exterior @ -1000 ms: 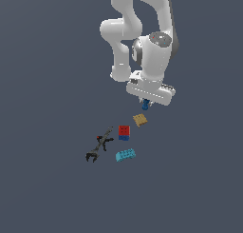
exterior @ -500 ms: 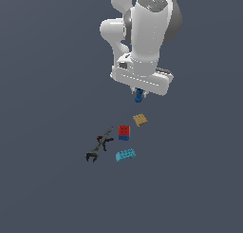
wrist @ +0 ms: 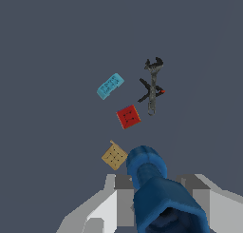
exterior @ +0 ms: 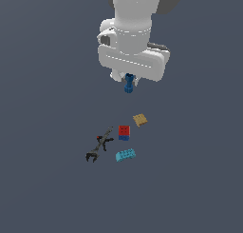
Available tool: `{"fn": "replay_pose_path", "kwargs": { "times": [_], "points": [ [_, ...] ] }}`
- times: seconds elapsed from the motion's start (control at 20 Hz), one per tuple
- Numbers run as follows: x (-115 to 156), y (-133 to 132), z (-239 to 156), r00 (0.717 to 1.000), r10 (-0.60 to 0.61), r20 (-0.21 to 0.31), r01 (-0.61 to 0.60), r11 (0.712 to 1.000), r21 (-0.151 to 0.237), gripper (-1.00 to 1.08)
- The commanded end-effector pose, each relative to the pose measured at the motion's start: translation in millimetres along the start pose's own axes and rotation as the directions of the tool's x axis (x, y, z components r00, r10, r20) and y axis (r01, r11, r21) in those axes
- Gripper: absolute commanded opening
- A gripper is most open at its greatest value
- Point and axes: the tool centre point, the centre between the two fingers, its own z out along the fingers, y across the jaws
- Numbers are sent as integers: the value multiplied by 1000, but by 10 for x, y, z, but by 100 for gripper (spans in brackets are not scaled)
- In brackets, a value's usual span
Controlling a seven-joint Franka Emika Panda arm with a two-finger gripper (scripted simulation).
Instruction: Pick up a designated object from a clutter of objects.
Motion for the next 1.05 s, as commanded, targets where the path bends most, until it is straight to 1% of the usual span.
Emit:
{"fn": "replay_pose_path", "kwargs": {
  "times": [0.0, 0.25, 0.5, 1.0],
  "points": [
    [104, 52, -180, 1000, 0, 0, 0, 1000, -2, -100],
    [262, 118, -434, 1000, 0, 0, 0, 1000, -2, -100],
    [360, 154, -586, 1000, 0, -1, 0, 1000, -3, -100],
    [398, 159, -634, 1000, 0, -1, 0, 1000, -3, -100]
  ]
}}
